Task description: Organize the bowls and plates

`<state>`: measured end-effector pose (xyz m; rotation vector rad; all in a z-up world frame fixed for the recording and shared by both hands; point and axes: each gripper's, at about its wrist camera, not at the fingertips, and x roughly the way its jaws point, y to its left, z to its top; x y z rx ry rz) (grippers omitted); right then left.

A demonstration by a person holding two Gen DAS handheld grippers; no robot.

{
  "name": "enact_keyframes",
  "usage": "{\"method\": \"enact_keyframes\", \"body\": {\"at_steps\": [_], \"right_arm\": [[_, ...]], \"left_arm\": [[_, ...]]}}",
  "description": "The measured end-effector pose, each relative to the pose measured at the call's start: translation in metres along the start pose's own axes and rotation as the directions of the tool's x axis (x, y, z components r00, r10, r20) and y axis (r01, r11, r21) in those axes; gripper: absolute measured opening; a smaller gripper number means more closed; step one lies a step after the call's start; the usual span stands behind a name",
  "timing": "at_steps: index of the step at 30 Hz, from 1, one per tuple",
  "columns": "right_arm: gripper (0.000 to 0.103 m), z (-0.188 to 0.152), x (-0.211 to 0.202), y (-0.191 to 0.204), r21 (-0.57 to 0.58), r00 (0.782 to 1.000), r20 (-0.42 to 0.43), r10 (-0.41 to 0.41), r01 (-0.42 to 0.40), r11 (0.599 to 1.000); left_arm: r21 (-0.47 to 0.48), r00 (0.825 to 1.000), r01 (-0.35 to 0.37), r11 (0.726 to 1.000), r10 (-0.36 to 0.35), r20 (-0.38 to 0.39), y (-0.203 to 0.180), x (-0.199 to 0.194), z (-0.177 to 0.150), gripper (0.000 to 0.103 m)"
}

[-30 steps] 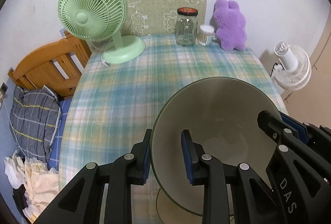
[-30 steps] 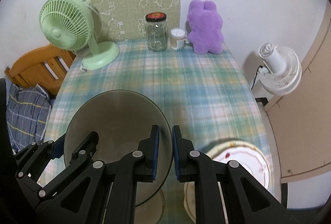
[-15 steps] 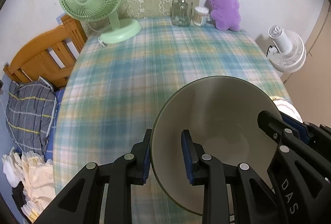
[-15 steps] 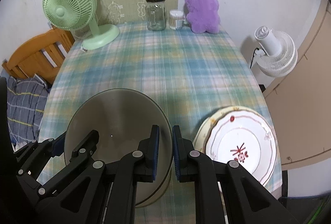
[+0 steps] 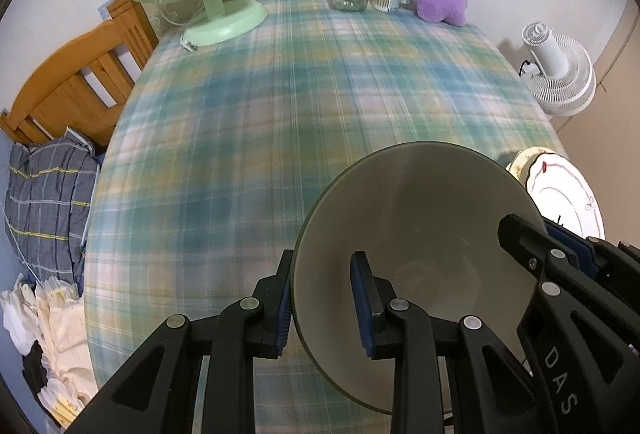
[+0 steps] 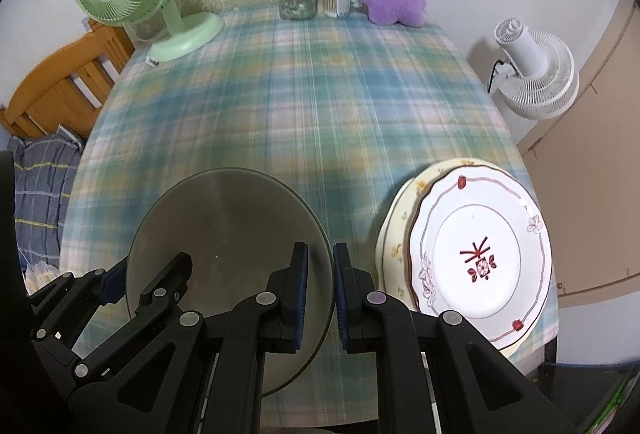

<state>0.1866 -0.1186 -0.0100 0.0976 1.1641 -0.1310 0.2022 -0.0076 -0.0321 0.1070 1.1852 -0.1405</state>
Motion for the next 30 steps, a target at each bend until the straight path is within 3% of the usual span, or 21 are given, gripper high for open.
{"method": "enact_keyframes", "body": {"at_steps": [23,30], "right_arm": [[0.016,-0.0037,0.0071,0.0073,-0.035,0.999,-0.001,-0.054,0.054,0.998],[0.016,-0.005,0.0105,0.0087,-0.059,0.996,-0.043,-0.08,0.077,0.995]], "left_arm": [[-0.019,0.999,0.035,0.999,-0.035,-0.007,0.0048,0.0072,-0.0059,0.026],[-0.024,0.998,0.068,0.997,-0.068,-0.008,0.0052,0.006,-0.0085,0.045]]}}
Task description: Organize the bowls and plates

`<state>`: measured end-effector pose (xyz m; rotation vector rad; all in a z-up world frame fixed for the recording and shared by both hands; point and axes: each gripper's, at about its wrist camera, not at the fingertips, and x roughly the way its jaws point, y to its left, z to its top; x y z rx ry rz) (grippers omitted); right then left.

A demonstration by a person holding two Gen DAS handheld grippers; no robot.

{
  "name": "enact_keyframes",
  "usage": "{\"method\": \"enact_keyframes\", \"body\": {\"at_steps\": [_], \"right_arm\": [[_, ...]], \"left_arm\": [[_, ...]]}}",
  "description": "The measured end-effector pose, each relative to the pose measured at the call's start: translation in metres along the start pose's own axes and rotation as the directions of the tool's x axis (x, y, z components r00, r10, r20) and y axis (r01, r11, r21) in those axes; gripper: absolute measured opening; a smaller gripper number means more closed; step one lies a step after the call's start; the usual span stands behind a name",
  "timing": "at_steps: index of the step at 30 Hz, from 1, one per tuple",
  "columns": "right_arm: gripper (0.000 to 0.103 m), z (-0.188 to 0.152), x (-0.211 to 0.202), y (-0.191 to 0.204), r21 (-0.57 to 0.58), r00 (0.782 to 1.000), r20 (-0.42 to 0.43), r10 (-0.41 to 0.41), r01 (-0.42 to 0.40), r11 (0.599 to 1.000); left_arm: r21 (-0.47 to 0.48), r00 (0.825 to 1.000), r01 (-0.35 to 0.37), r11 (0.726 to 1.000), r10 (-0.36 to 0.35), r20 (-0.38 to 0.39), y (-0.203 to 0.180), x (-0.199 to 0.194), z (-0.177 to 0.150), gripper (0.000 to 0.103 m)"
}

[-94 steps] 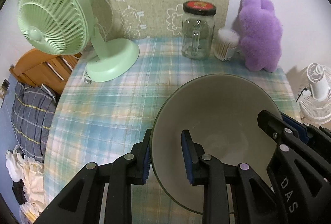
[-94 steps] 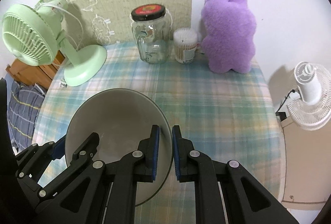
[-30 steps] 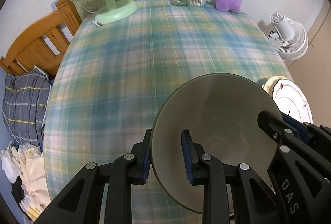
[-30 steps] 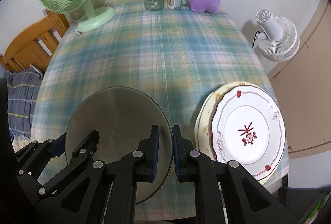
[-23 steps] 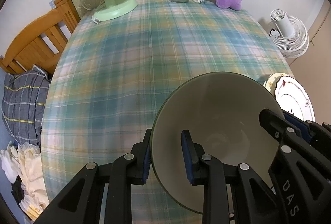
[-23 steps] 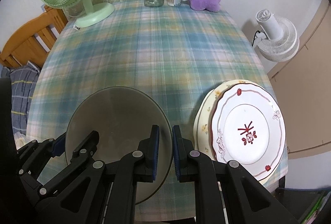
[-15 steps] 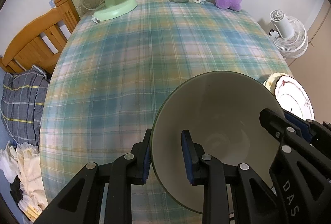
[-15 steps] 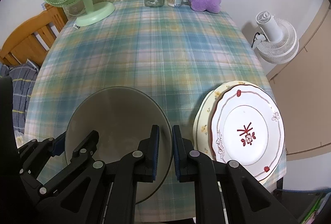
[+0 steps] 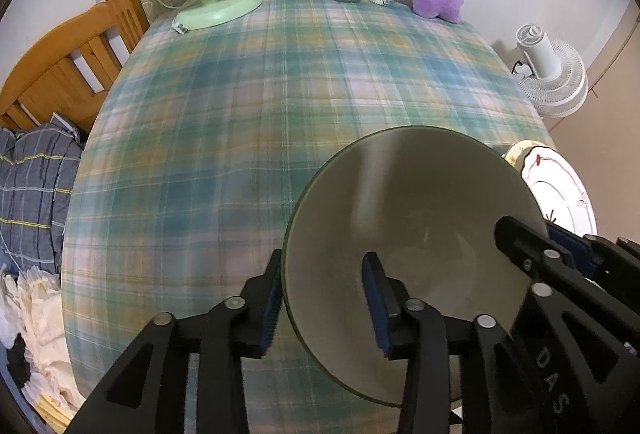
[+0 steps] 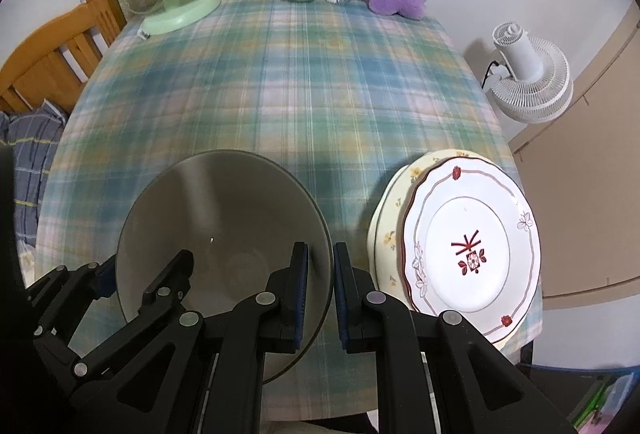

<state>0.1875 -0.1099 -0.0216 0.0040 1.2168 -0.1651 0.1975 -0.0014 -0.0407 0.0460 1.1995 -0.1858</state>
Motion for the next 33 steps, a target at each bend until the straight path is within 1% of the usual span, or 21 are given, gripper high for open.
{"method": "enact_keyframes", "body": {"at_steps": [1,2,3,4,5,6,7,8,10,12,15,17,20,24,26,29,33], "right_arm": [[0.017,0.0,0.0,0.0,-0.001,1.0,-0.002,-0.001,0.001,1.0],[0.019,0.0,-0.001,0.001,-0.004,1.0,-0.003,0.003,-0.003,1.0],[0.024,0.0,-0.002,0.001,-0.007,1.0,-0.001,0.01,-0.01,1.0],[0.034,0.0,-0.003,0.001,-0.009,1.0,0.003,0.012,-0.012,1.0],[0.047,0.0,-0.005,0.001,-0.011,1.0,0.01,0.012,-0.011,1.0],[0.054,0.0,-0.007,-0.001,-0.009,1.0,0.019,0.014,-0.014,1.0],[0.063,0.0,-0.009,-0.001,-0.005,1.0,0.026,0.015,-0.015,1.0],[0.066,-0.001,-0.011,-0.003,0.002,0.999,0.038,0.014,-0.014,1.0],[0.066,-0.001,-0.012,-0.006,0.009,0.999,0.042,0.017,-0.017,1.0],[0.066,0.0,-0.01,-0.011,0.027,0.998,0.037,0.04,-0.041,0.999],[0.066,0.0,-0.007,-0.018,0.047,0.997,0.044,0.066,-0.068,0.997],[0.069,-0.001,-0.007,-0.023,0.055,0.996,0.056,0.073,-0.076,0.996],[0.07,-0.001,-0.002,-0.032,0.076,0.994,0.062,0.088,-0.093,0.993],[0.07,0.001,0.01,-0.042,0.096,0.993,0.039,0.114,-0.117,0.988],[0.07,0.0,0.015,-0.045,0.094,0.989,0.034,0.147,-0.15,0.984],[0.07,0.0,0.021,-0.045,0.088,0.984,0.024,0.174,-0.175,0.981],[0.07,0.0,0.033,-0.046,0.097,0.973,-0.009,0.23,-0.228,0.969]], "left_arm": [[0.005,1.0,0.002,1.0,-0.002,0.006,0.0,-0.002,0.001,0.048],[0.006,1.0,0.003,1.0,-0.003,0.009,0.001,-0.003,0.0,0.057],[0.004,1.0,0.007,1.0,-0.007,0.012,0.003,-0.004,0.0,0.063],[-0.001,1.0,0.011,1.0,-0.011,0.016,0.004,-0.005,0.0,0.064],[-0.005,1.0,0.013,1.0,-0.012,0.017,0.005,-0.006,0.0,0.065],[-0.008,1.0,0.015,1.0,-0.015,0.018,0.007,-0.007,0.0,0.069],[-0.008,1.0,0.018,1.0,-0.018,0.02,0.008,-0.008,0.0,0.071],[-0.005,0.999,0.023,1.0,-0.023,0.025,0.009,-0.01,0.001,0.076],[0.007,0.999,0.027,1.0,-0.027,0.031,0.009,-0.011,0.001,0.082],[0.016,0.999,0.032,0.999,-0.032,0.036,0.008,-0.012,0.001,0.088],[0.024,0.999,0.036,0.999,-0.037,0.029,0.005,-0.009,0.003,0.09],[0.026,0.999,0.042,0.999,-0.043,0.025,0.002,-0.006,0.004,0.091],[0.025,0.999,0.038,0.999,-0.038,0.007,-0.004,0.003,0.005,0.091],[-0.016,0.998,0.053,0.998,-0.053,-0.025,-0.005,0.014,0.003,0.091],[-0.039,0.998,0.058,0.998,-0.059,-0.029,-0.005,0.017,0.002,0.09],[-0.06,0.997,0.049,0.997,-0.052,-0.05,-0.004,0.023,0.002,0.086],[-0.079,0.996,0.062,0.995,-0.068,-0.066,-0.005,0.027,0.0,0.078]]}}
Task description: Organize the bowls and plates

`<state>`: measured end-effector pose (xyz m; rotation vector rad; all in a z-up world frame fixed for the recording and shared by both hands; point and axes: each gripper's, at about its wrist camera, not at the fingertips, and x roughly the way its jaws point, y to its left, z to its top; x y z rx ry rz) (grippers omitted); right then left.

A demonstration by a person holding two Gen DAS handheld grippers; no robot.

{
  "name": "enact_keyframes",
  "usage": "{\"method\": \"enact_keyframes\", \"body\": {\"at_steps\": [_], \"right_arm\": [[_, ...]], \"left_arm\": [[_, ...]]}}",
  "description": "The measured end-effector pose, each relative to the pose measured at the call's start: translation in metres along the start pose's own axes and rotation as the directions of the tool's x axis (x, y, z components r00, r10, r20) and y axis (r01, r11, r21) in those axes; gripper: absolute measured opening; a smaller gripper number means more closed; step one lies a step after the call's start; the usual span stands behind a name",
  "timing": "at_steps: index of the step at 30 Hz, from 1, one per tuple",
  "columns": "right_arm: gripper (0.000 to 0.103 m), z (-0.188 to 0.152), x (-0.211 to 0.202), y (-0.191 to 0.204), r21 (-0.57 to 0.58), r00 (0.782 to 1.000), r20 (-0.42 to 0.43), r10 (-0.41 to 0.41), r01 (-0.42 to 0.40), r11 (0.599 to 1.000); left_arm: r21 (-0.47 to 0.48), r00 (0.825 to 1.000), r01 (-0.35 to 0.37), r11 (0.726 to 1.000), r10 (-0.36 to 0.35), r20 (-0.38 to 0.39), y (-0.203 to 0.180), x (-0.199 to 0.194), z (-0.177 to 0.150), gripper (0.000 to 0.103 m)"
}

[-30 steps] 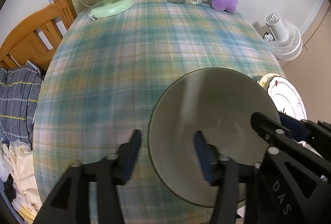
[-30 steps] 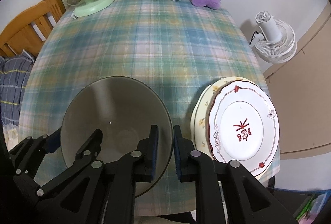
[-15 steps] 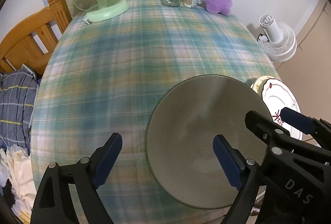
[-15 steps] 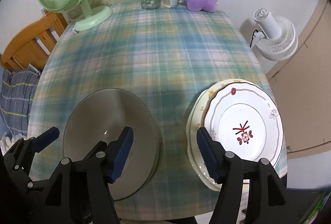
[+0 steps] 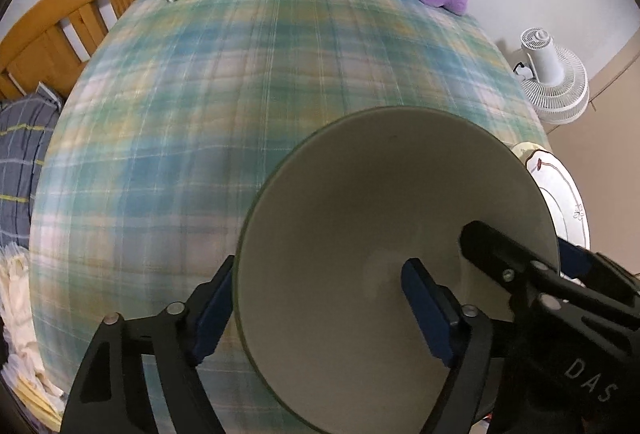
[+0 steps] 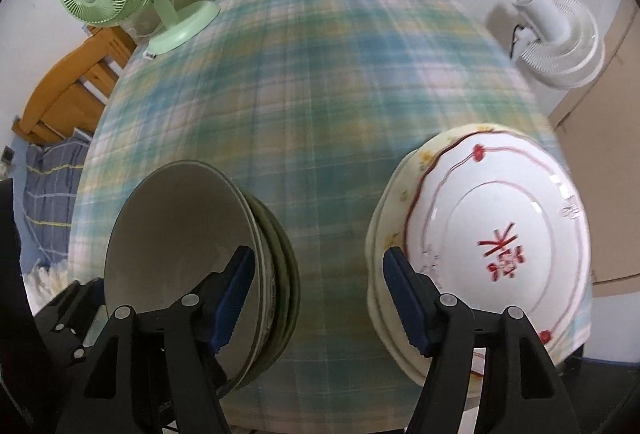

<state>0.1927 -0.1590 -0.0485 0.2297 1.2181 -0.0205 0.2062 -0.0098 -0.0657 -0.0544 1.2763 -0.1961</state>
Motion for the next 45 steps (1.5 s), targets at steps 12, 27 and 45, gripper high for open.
{"method": "enact_keyframes", "body": {"at_steps": [12,27,45], "right_arm": [[0.07,0.003,0.024,-0.002,0.024,0.989,-0.063,0.135,-0.134,0.991],[0.05,0.007,0.041,-0.001,0.0,0.961,-0.125,0.246,-0.248,0.969],[0.042,0.006,0.033,0.015,0.034,0.985,-0.1,0.143,-0.141,0.989]], "left_arm": [[-0.006,1.0,-0.016,1.0,0.016,0.0,-0.003,0.001,-0.003,0.07],[0.026,0.998,-0.049,0.998,0.048,0.049,-0.004,0.002,-0.003,0.076],[0.08,0.998,0.055,0.995,-0.057,0.021,-0.001,0.002,0.002,0.064]]}}
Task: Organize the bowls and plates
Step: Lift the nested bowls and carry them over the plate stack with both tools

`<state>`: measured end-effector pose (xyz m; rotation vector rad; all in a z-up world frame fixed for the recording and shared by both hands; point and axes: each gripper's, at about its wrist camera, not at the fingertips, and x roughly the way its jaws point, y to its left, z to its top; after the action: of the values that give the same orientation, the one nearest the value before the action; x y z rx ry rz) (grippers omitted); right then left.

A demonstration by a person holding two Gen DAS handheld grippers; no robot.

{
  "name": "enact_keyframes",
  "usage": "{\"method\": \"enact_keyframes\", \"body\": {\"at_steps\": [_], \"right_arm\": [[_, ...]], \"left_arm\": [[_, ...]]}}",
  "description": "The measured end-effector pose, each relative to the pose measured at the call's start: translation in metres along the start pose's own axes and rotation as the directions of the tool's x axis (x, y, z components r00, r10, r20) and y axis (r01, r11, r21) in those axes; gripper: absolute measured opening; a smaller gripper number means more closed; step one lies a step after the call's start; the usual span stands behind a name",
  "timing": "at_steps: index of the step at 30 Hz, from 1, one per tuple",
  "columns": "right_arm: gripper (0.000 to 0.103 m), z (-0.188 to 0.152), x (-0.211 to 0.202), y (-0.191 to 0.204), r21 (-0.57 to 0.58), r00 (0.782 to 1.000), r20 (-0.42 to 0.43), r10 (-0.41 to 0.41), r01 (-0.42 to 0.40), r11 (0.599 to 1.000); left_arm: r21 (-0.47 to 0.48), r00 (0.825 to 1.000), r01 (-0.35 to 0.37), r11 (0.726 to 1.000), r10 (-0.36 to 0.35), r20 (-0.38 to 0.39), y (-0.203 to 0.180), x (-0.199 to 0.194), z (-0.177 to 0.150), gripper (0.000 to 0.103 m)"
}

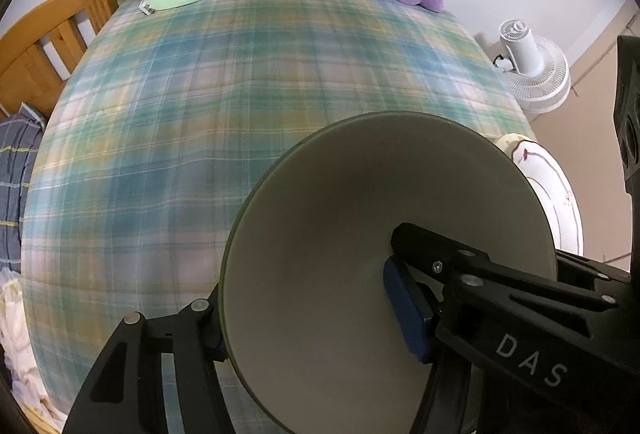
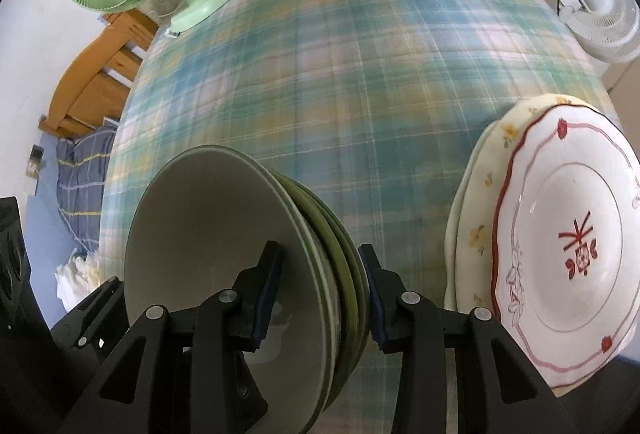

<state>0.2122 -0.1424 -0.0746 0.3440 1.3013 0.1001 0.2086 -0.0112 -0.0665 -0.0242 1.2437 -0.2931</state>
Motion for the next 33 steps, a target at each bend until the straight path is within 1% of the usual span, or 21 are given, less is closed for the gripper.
{"method": "enact_keyframes", "body": {"at_steps": [7,11,17,25,28,33], "right_arm": [[0.042,-0.008,-0.007,0.002,0.041,1.0,0.006,-0.029,0.029,0.999],[0.042,-0.01,-0.021,0.005,0.053,0.999,0.008,-0.043,0.043,0.998],[0.042,-0.009,-0.042,0.006,0.058,0.998,0.04,-0.041,0.039,0.998],[0.042,-0.001,-0.063,-0.002,-0.014,0.997,0.071,-0.01,0.011,1.0],[0.042,0.002,-0.069,-0.011,-0.034,0.998,0.063,0.01,-0.008,0.999],[0.042,0.008,-0.084,-0.029,-0.073,0.998,0.058,0.019,-0.015,0.997]], "left_arm": [[0.02,1.0,0.029,0.999,-0.029,-0.008,-0.001,-0.009,-0.006,0.063],[0.033,0.999,0.042,0.999,-0.042,-0.002,-0.008,-0.022,-0.005,0.063],[0.037,0.999,0.032,0.999,-0.033,0.028,-0.017,-0.04,-0.001,0.063],[-0.01,0.997,-0.012,1.0,0.013,0.077,-0.041,-0.051,0.005,0.063],[-0.038,0.996,-0.023,0.999,0.027,0.084,-0.053,-0.054,0.004,0.063],[-0.068,0.995,-0.033,0.997,0.039,0.095,-0.073,-0.056,0.007,0.063]]}}
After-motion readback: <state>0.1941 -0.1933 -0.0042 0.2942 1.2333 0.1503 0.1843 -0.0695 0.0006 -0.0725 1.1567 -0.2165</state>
